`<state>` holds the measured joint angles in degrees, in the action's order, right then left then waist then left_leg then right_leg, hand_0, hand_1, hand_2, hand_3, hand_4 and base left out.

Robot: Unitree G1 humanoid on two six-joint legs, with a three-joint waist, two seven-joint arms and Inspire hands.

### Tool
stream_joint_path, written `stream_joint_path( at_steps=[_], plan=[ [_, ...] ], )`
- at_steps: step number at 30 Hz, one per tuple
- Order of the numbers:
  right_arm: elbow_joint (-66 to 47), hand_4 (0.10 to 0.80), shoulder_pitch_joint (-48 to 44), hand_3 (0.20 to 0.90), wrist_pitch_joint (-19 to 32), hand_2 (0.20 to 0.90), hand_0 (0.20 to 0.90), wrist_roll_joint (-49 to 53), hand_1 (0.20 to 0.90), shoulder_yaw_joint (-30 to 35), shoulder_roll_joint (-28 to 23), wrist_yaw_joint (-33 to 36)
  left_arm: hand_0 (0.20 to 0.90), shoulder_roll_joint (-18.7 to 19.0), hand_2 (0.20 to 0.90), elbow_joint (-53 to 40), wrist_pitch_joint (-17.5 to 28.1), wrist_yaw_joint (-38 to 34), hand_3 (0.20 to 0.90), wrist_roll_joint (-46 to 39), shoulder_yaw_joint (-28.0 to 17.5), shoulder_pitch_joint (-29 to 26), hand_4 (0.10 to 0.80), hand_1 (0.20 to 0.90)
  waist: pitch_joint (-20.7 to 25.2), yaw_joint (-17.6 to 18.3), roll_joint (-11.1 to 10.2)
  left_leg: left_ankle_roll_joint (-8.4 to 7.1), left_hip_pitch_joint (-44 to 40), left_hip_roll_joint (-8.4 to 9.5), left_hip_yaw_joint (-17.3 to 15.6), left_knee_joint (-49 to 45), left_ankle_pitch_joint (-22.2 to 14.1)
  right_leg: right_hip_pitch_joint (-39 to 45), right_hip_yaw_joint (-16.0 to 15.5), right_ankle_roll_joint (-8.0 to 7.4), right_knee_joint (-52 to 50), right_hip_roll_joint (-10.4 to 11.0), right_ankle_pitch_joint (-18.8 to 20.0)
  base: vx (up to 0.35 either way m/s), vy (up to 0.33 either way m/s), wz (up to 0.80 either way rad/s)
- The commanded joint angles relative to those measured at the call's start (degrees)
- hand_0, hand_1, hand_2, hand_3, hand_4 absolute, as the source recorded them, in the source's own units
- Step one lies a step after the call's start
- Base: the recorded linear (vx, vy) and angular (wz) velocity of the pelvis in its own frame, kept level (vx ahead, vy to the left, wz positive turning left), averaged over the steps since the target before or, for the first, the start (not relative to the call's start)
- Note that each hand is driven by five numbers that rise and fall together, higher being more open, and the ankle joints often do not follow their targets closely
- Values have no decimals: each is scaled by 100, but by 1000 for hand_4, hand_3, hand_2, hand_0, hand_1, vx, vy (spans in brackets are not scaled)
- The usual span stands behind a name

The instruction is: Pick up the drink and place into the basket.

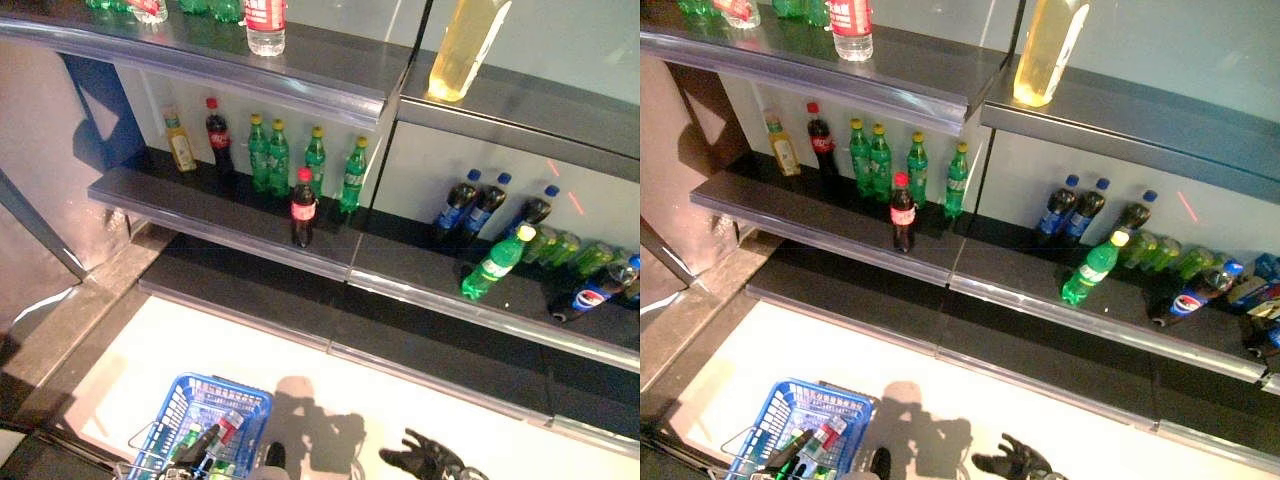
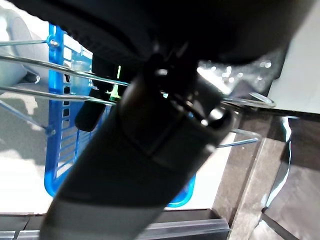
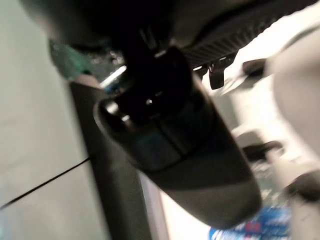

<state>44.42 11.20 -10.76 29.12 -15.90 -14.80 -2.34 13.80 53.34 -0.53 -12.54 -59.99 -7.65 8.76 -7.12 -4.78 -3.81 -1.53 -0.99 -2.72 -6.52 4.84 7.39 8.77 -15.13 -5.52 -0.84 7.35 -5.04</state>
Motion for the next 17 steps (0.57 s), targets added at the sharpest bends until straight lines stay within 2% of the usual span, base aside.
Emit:
stream_joint_path(
  at_steps=[1, 2, 4, 6, 8, 11, 17],
  plan=[
    [175, 800, -571, 900, 380, 900, 900, -220, 900, 88, -2, 33, 300, -255, 300, -133, 379, 671, 200, 291, 239, -503, 100, 300, 193, -24, 159, -427, -92, -338, -106, -64, -188, -115, -61, -183, 170, 222, 626, -39, 33, -5],
    [1185, 800, -721, 900, 439, 900, 900, -444, 900, 257, 129, 120, 300, -316, 300, 458, 539, 754, 200, 525, 223, -665, 100, 300, 237, -15, 208, -436, -111, -337, -131, -10, -211, -91, -77, -176, 245, 219, 627, -32, 36, -6],
    [1928, 800, -801, 900, 532, 900, 900, -730, 900, 442, 227, 195, 300, -364, 300, 897, 766, 843, 200, 712, 220, -750, 100, 300, 261, -5, 245, -438, -125, -333, -160, 13, -233, -77, -94, -174, 283, 226, 627, -35, 42, -11],
    [2340, 800, -833, 900, 533, 900, 900, -848, 900, 521, 273, 238, 300, -378, 300, 1069, 799, 885, 200, 1077, 272, -794, 100, 300, 277, -5, 263, -434, -139, -330, -174, 16, -264, -67, -121, -170, 299, 236, 621, -14, 14, -4],
    [2610, 800, -838, 900, 460, 900, 900, -915, 900, 628, 322, 339, 300, -394, 300, 1278, 921, 900, 200, 1433, 364, -822, 100, 300, 297, 7, 295, -425, -157, -327, -194, 16, -286, -71, -132, -164, 292, 242, 613, -9, 20, 0],
    [2828, 800, -816, 900, 294, 900, 900, -1054, 900, 762, 320, 435, 300, -428, 300, 1442, 982, 969, 200, 1337, 376, -828, 100, 300, 323, 56, 336, -402, -189, -309, -217, 16, -329, -73, -90, -151, 287, 233, 591, -16, 44, -1],
    [2982, 800, -812, 900, 278, 900, 900, -1129, 900, 856, 317, 444, 300, -434, 300, 1495, 1041, 1045, 200, 1484, 449, -836, 100, 300, 360, 100, 389, -375, -223, -304, -239, 16, -392, -92, -61, -142, 292, 225, 579, -12, 22, -2]
  ],
)
